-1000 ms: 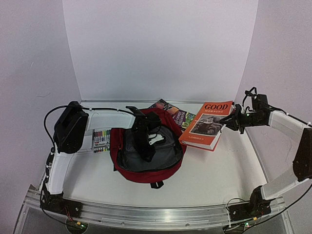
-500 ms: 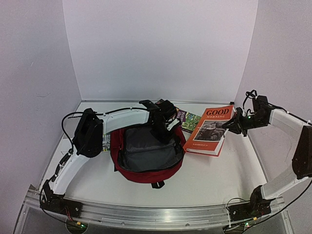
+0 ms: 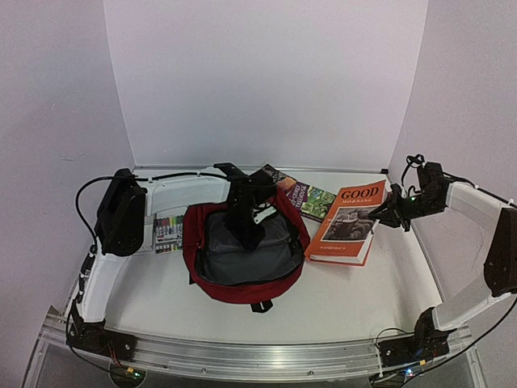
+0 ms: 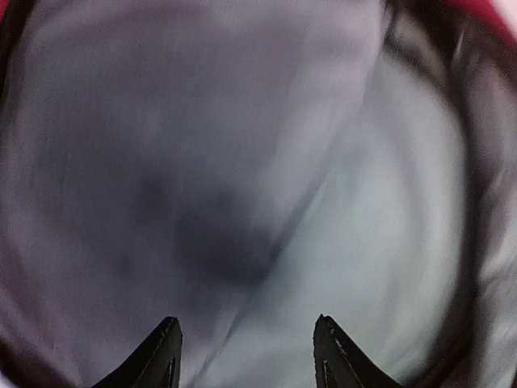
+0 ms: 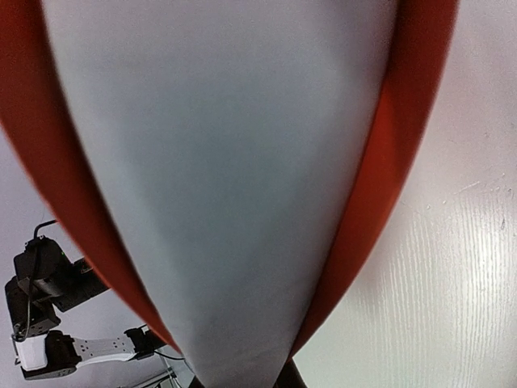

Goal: Pack the student bag
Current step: Place the book in the student bag.

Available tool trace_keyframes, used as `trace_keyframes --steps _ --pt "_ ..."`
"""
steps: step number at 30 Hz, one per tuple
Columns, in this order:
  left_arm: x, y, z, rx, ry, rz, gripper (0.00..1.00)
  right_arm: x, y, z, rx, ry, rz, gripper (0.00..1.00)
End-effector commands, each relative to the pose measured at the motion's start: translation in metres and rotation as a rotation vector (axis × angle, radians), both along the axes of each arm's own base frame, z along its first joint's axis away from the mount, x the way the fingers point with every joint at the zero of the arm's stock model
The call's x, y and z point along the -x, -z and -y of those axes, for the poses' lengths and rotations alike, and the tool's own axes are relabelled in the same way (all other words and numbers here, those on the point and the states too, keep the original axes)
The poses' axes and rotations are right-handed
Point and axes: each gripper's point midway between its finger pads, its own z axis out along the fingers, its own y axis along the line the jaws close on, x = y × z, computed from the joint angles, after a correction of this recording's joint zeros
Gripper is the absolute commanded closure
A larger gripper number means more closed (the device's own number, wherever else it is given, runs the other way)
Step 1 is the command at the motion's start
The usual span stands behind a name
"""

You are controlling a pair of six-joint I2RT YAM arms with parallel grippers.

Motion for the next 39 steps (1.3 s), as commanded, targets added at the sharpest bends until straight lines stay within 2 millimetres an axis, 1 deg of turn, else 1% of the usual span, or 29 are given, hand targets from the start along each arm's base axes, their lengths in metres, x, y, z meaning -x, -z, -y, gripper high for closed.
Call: trace_keyframes --steps 1,3,5,7,8,10,13,15,17,18,19,21,22,24,26,29,32,35,36,39 --pt "0.01 -0.007 -0.044 -0.143 0.041 0.043 0.44 -0.007 -0.017 -0.002 -0.012 -0.023 0.064 1.0" --pt "0.008 0.006 -0.052 -0.196 0.034 0.051 0.45 -0.005 -0.018 -0.002 -0.016 -0.022 0.061 1.0" --pt "0.002 0.017 -0.055 -0.234 0.028 0.072 0.48 -0.001 -0.018 -0.003 -0.025 -0.02 0.051 1.0" --pt "-0.007 0.028 -0.055 -0.269 0.023 0.095 0.55 0.005 -0.016 -0.005 -0.036 -0.018 0.027 1.0" --pt "-0.012 0.03 -0.052 -0.272 0.018 0.108 0.6 0.008 -0.014 -0.005 -0.041 -0.017 0.013 1.0" --pt "-0.024 0.026 -0.04 -0.243 -0.004 0.138 0.71 0.016 -0.009 -0.006 -0.044 -0.015 -0.019 1.0" --pt "-0.033 0.024 -0.02 -0.177 -0.026 0.143 0.85 0.028 0.003 -0.003 -0.018 -0.009 -0.07 1.0" --pt "-0.037 0.018 -0.003 -0.111 -0.048 0.137 0.94 0.032 0.01 0.0 0.008 -0.002 -0.091 1.0" --pt "-0.042 0.01 0.017 -0.025 -0.097 0.121 0.99 0.029 0.011 0.004 0.03 0.009 -0.093 1.0" --pt "-0.045 0.0 0.03 0.031 -0.119 0.116 1.0 0.025 0.008 0.005 0.033 0.01 -0.084 1.0" --pt "-0.045 -0.001 0.041 0.077 -0.133 0.089 1.0 0.018 0.002 0.006 0.035 0.012 -0.065 1.0" --pt "-0.049 -0.017 0.061 0.178 -0.193 0.063 1.0 0.007 -0.014 0.007 0.031 0.01 -0.023 1.0" --pt "-0.05 -0.02 0.068 0.216 -0.231 0.043 1.0 0.001 -0.025 0.007 0.028 0.01 0.003 1.0" --pt "-0.052 -0.036 0.085 0.322 -0.283 0.003 1.0 -0.008 -0.048 0.006 0.018 0.004 0.06 1.0" --pt "-0.055 -0.049 0.095 0.408 -0.347 -0.03 1.0 -0.012 -0.064 0.008 0.024 0.008 0.106 1.0" --pt "-0.061 -0.065 0.093 0.477 -0.435 -0.069 1.0 -0.014 -0.083 0.011 0.027 0.009 0.159 1.0" --pt "-0.07 -0.077 0.081 0.504 -0.483 -0.06 1.0 -0.012 -0.101 0.004 -0.038 -0.025 0.194 1.0" --pt "-0.077 -0.089 0.077 0.535 -0.495 -0.057 1.0 -0.008 -0.128 -0.005 -0.096 -0.07 0.257 1.0" --pt "-0.077 -0.094 0.078 0.547 -0.49 -0.055 1.0 -0.006 -0.131 -0.007 -0.11 -0.076 0.262 1.0" --pt "-0.079 -0.104 0.081 0.572 -0.48 -0.051 1.0 0.002 -0.122 -0.013 -0.171 -0.087 0.209 1.0"
